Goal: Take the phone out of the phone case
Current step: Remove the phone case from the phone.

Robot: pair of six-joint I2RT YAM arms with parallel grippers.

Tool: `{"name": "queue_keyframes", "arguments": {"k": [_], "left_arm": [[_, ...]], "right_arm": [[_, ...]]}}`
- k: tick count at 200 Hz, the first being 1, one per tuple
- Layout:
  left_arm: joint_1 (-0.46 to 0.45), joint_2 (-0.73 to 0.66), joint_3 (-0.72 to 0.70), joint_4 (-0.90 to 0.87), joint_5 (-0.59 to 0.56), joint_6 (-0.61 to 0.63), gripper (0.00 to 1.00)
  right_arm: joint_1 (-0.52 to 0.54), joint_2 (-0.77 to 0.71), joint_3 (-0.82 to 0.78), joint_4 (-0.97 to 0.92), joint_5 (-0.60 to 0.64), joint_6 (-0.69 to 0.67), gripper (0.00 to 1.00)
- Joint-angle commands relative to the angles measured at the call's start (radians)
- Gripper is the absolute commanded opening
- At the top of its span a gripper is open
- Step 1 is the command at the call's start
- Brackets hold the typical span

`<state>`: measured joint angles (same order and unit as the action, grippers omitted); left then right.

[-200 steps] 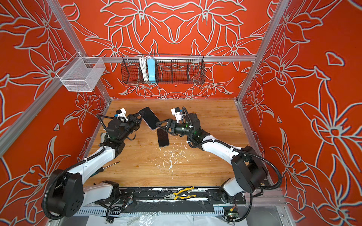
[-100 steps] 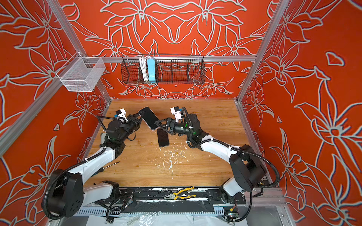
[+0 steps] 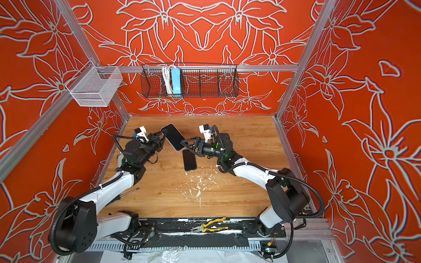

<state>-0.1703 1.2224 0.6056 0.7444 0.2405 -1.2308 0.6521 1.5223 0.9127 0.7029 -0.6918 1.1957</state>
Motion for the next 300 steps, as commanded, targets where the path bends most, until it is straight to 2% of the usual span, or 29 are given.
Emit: {"name": "queue_keyframes", "arguments": {"k": [1, 87, 300], "left_arm": [[-0.003, -0.016, 0.008, 0.09, -0.006, -0.016, 0.0], [-0.004, 0.01, 0.008, 0.14, -0.002, -0.042, 0.0], [-0.024, 0.031, 0.019, 0.161, 0.008, -0.052, 0.0]], "right_arm": [[0.006, -0.033, -0.012, 0.025, 0.018, 0.018, 0.88], [0.006, -0.067, -0.056, 0.018, 0.07, 0.047, 0.88], [0.006, 0.043, -0.023, 0.174, 0.041, 0.11, 0.88]]}}
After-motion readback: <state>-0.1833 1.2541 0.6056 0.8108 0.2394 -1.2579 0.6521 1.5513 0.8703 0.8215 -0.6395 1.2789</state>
